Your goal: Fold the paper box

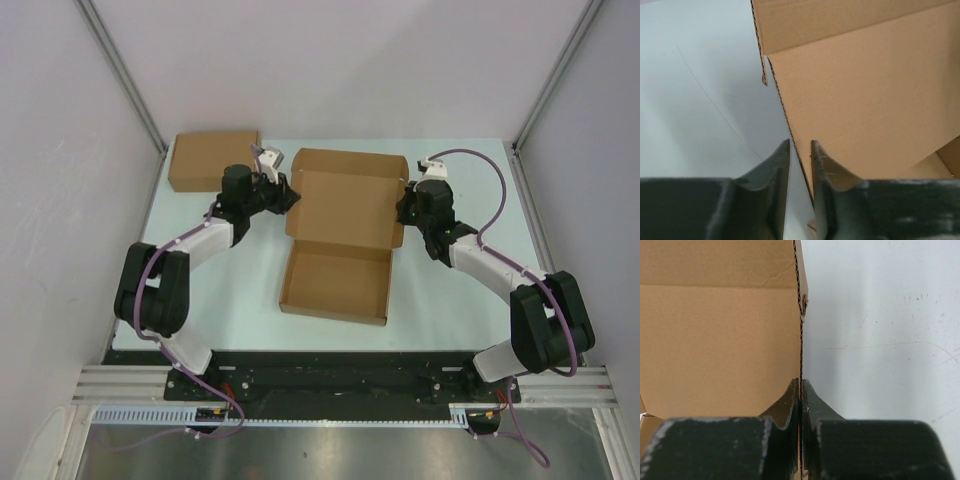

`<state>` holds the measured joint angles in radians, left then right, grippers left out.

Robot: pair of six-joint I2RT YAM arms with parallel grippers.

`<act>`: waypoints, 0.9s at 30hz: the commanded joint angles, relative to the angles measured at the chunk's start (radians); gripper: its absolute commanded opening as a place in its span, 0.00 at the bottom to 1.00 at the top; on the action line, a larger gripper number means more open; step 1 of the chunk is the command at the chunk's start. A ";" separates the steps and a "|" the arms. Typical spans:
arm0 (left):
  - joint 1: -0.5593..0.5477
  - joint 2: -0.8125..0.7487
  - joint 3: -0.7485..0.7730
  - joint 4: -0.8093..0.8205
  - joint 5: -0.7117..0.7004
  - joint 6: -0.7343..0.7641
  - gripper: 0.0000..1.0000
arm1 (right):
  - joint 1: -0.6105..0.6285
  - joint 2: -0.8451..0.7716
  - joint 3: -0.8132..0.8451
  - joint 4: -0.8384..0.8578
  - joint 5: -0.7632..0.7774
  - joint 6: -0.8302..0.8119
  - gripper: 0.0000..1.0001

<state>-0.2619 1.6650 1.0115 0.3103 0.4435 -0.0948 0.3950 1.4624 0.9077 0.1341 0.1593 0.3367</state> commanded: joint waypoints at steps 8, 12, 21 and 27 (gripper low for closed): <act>-0.098 -0.088 -0.072 0.117 -0.116 0.041 0.00 | 0.039 -0.004 0.045 0.047 0.068 -0.037 0.00; -0.152 -0.177 -0.198 0.324 -0.224 0.044 0.00 | 0.100 -0.011 0.039 0.108 0.186 -0.097 0.00; -0.275 -0.261 -0.447 0.853 -0.492 0.084 0.00 | 0.215 -0.005 -0.018 0.307 0.330 -0.174 0.00; -0.368 -0.168 -0.530 1.174 -0.626 0.184 0.00 | 0.283 0.030 -0.087 0.506 0.436 -0.232 0.00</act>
<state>-0.5430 1.4429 0.5102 1.0924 -0.1589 0.0151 0.6056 1.4677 0.8478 0.3992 0.5804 0.1398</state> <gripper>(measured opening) 0.010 0.014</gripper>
